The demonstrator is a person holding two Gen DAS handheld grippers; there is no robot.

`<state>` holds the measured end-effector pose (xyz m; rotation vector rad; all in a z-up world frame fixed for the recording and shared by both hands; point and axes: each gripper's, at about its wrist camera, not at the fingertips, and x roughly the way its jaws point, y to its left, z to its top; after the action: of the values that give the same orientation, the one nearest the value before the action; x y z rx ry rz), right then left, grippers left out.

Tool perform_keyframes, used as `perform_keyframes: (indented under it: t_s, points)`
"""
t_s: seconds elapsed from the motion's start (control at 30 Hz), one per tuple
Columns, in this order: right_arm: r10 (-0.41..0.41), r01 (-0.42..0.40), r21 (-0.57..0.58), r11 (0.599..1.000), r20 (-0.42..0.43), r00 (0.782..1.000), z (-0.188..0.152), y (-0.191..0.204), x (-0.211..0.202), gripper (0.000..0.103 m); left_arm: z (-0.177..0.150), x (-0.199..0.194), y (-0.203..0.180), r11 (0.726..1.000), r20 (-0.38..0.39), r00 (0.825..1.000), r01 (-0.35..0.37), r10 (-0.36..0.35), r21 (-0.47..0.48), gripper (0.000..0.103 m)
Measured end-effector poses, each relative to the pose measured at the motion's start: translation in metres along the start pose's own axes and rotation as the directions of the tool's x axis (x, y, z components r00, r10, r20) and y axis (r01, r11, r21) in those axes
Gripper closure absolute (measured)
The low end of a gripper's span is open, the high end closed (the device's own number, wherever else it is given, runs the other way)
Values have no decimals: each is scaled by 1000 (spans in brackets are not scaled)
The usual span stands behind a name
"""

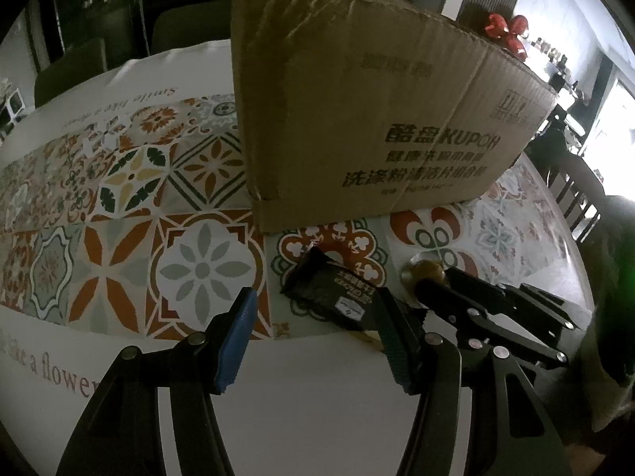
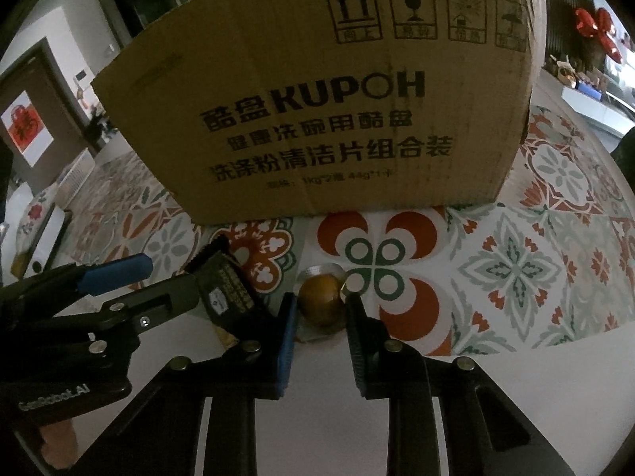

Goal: Organize snacks
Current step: 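Grasp the black cheese cracker bar with the left tool while the right tool grasps the gold chocolate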

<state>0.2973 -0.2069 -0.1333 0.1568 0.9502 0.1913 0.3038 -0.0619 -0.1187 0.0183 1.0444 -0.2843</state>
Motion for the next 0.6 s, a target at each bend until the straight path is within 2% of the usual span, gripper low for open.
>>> perform_keyframes:
  t_s: [0.23, 0.6]
  points:
    - [-25, 23, 47, 999, 39, 999, -6, -17, -15, 77, 3, 7, -12, 999, -4, 999, -52, 52, -15, 44]
    - [-41, 35, 85, 996, 71, 997, -7, -42, -27, 77, 1, 31, -33, 987, -35, 994, -104, 100, -120, 44]
